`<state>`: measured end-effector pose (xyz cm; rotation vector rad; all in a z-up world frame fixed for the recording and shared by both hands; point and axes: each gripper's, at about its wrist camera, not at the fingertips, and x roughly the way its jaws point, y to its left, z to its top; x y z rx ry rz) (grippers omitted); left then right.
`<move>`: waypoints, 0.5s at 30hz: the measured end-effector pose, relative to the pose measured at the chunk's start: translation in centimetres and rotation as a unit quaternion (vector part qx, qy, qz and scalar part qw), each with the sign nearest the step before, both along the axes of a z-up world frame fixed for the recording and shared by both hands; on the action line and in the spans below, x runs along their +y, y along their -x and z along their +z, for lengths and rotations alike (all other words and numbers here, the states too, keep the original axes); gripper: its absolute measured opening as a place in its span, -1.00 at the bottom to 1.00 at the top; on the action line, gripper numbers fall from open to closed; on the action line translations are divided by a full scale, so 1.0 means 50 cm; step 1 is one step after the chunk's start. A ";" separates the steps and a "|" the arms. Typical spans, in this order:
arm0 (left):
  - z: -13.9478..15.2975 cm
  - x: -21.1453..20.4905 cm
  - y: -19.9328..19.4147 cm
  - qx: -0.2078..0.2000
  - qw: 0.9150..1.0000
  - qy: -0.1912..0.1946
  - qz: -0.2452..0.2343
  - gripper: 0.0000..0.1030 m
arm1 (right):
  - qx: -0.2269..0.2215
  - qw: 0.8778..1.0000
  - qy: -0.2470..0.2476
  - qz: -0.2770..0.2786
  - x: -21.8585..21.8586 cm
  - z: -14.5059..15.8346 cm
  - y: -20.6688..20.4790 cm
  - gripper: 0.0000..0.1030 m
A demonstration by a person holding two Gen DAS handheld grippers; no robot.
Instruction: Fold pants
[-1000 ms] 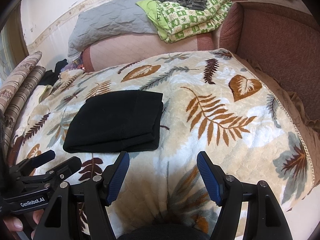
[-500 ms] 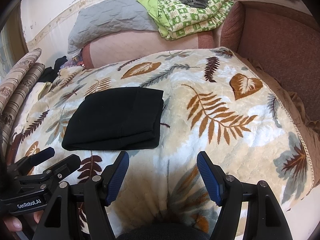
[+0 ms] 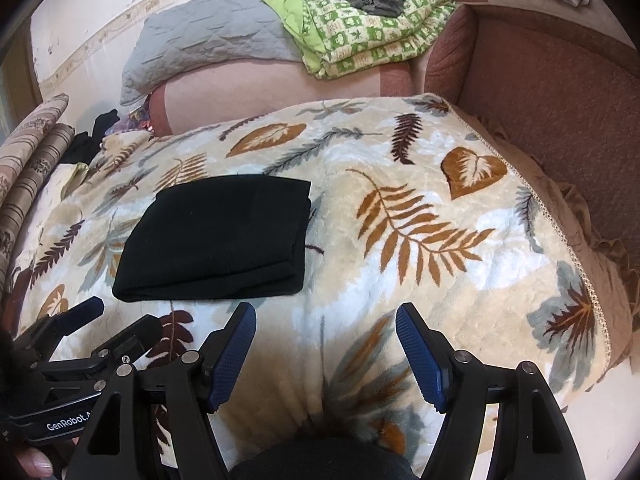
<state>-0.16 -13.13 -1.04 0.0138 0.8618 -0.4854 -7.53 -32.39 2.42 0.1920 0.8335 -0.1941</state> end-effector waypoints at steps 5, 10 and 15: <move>0.000 -0.001 0.002 -0.001 1.000 -0.001 -0.002 0.96 | 0.002 1.000 0.014 -0.002 0.005 0.006 -0.003 0.37; -0.003 0.003 0.000 0.004 1.000 -0.003 0.003 0.96 | 0.013 0.999 0.031 0.000 0.006 0.002 -0.007 0.37; -0.008 0.009 -0.006 0.011 1.000 -0.006 0.013 0.96 | 0.025 1.000 0.013 0.008 0.003 -0.017 -0.011 0.37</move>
